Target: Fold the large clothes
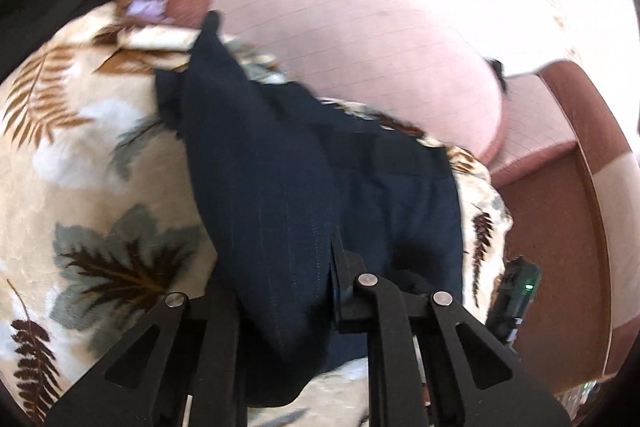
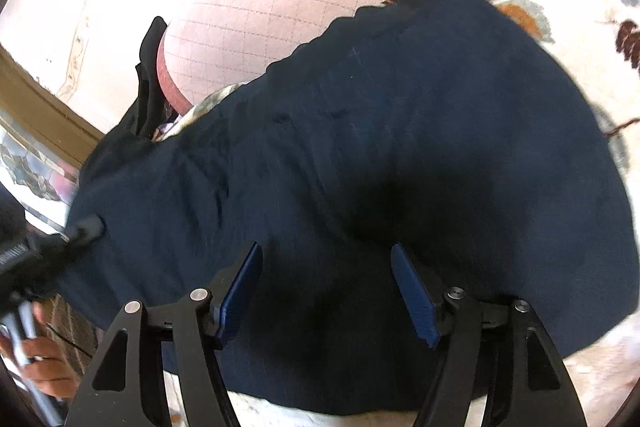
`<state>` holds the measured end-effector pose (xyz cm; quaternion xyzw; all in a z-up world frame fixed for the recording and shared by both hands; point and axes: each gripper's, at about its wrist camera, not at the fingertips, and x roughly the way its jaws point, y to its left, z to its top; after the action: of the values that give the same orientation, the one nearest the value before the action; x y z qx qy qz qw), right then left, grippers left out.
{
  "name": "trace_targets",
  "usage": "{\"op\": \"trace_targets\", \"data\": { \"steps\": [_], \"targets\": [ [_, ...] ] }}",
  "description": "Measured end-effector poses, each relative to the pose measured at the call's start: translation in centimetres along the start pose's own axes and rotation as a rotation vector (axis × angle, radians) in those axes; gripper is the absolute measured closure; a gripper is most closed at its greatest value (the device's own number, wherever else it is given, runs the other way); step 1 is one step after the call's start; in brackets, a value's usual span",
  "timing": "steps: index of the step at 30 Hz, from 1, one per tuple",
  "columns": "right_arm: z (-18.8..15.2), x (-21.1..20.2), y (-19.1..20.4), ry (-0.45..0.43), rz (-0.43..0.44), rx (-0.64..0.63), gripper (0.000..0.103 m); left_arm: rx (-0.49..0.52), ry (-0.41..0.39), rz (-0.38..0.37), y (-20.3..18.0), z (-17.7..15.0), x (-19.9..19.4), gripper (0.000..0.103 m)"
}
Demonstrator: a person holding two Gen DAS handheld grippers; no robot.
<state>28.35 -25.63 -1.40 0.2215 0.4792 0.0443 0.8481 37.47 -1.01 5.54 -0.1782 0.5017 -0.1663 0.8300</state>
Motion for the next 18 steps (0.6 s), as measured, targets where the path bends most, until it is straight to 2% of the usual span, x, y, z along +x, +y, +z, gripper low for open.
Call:
{"op": "trace_targets", "data": {
  "steps": [3,10,14,18],
  "targets": [
    [0.1,-1.0,0.0,0.0,-0.038,-0.038,0.035,0.034,0.002,-0.017,-2.8,-0.3,-0.2,0.093],
    [0.2,-3.9,-2.2,-0.011,-0.096,-0.081,0.035,0.044,0.032,-0.051,-7.6,0.0,1.5,0.093],
    [-0.5,-5.0,-4.8,-0.017,-0.087,-0.066,0.035,0.073,0.058,-0.061,-10.7,-0.3,3.6,0.093],
    [-1.7,-5.3,-7.6,-0.024,-0.027,-0.029,0.035,0.102,0.139,-0.064,-13.3,-1.5,8.0,0.093]
  ]
}}
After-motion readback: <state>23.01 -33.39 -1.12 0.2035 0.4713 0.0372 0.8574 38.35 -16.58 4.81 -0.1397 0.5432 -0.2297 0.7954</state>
